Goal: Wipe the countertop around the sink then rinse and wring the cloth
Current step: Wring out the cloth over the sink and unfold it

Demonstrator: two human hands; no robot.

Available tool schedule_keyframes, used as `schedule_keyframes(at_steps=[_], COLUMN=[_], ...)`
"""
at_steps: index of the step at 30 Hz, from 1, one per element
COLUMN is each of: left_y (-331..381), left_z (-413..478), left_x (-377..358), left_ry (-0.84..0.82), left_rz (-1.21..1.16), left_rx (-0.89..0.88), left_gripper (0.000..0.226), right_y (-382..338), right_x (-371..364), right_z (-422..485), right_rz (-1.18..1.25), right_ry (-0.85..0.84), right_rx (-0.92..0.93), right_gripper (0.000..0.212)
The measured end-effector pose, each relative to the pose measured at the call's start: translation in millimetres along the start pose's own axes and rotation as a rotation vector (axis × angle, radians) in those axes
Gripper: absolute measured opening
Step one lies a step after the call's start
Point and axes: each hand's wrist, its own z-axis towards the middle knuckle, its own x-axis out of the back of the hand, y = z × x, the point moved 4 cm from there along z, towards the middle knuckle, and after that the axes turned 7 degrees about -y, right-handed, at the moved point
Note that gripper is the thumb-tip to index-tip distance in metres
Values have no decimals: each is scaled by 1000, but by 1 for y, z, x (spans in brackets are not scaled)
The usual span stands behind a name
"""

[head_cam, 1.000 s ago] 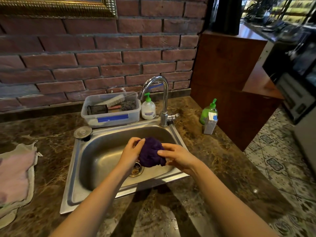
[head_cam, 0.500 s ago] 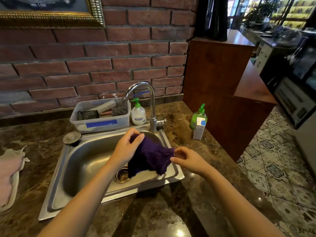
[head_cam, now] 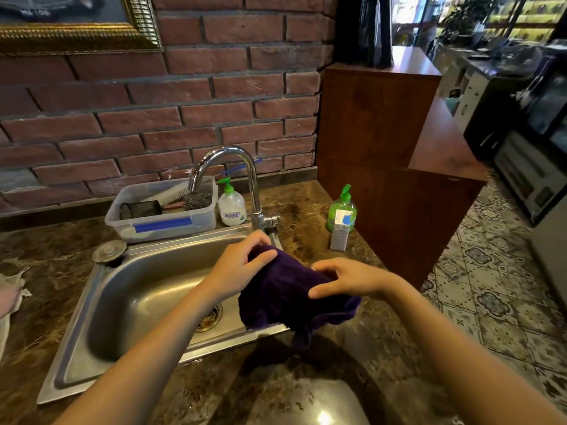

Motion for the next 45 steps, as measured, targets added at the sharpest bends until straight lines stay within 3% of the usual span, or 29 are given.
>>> schedule_keyframes(at_steps=[2, 3, 5, 7, 8, 11, 13, 17, 20, 23, 26, 29, 32, 34, 36, 38, 40, 42, 45], left_y=[0, 0, 1, 1, 0, 1, 3, 3, 2, 7, 19, 28, 34, 38, 42, 45, 42, 35, 16], left_z=[5, 8, 17, 26, 31, 42, 46, 55, 59, 67, 71, 73, 75, 75, 75, 74, 71, 66, 57], left_x=[-8, -11, -21, -38, -44, -52, -60, -82, -91, -88, -87, -93, -96, -97, -99, -100, -95, -86, -71], left_ry=[2, -17, -174, -367, -385, -264, -280, -352, -248, -131, -17, -21, 17, 60, 82, 81, 87, 80, 132], left_rz=[33, -65, -223, -117, -102, -424, -631, -772, -998, -983, -1010, -1155, -1290, -1323, -1357, -1369, -1380, -1385, -1354], left_rx=[-15, -1, 86, 150, 178, 273, 331, 489, 633, 594, 560, 559, 536, 486, 423, 359, 321, 289, 294], left_gripper=[15, 14, 15, 17, 18, 11, 9, 9, 13, 24, 33, 28, 36, 44, 48, 50, 55, 58, 52], right_y=[8, 10, 13, 22, 24, 19, 18, 21, 30, 48, 65, 70, 81, 97, 109, 112, 106, 101, 100], right_x=[19, 30, 45, 52, 54, 68, 76, 81, 89, 94, 99, 94, 88, 76, 46, 19, 15, 25, 46], right_z=[-15, -23, -34, -35, -36, -47, -50, -50, -58, -60, -62, -65, -62, -58, -44, -23, -11, -9, -20], right_rz=[16, 55, 52, -113, -177, -58, -70, -266, -221, -326, -377, -382, -388, -197, 217, 691, 993, 1092, 957], right_ry=[32, 56, 53, 38, 31, 90, 113, 72, 72, 103, 297, 429, 640, 744, 569, 405, 416, 510, 630], right_rx=[-6, -9, -54, -147, -159, -48, -11, -10, -19, -106, -154, -36, -33, -235, -436, -384, -208, -128, -128], right_gripper=[24, 18, 11, 17, 22, 25, 25, 19, 23, 31, 22, 13, 27, 46, 53, 58, 43, 28, 14])
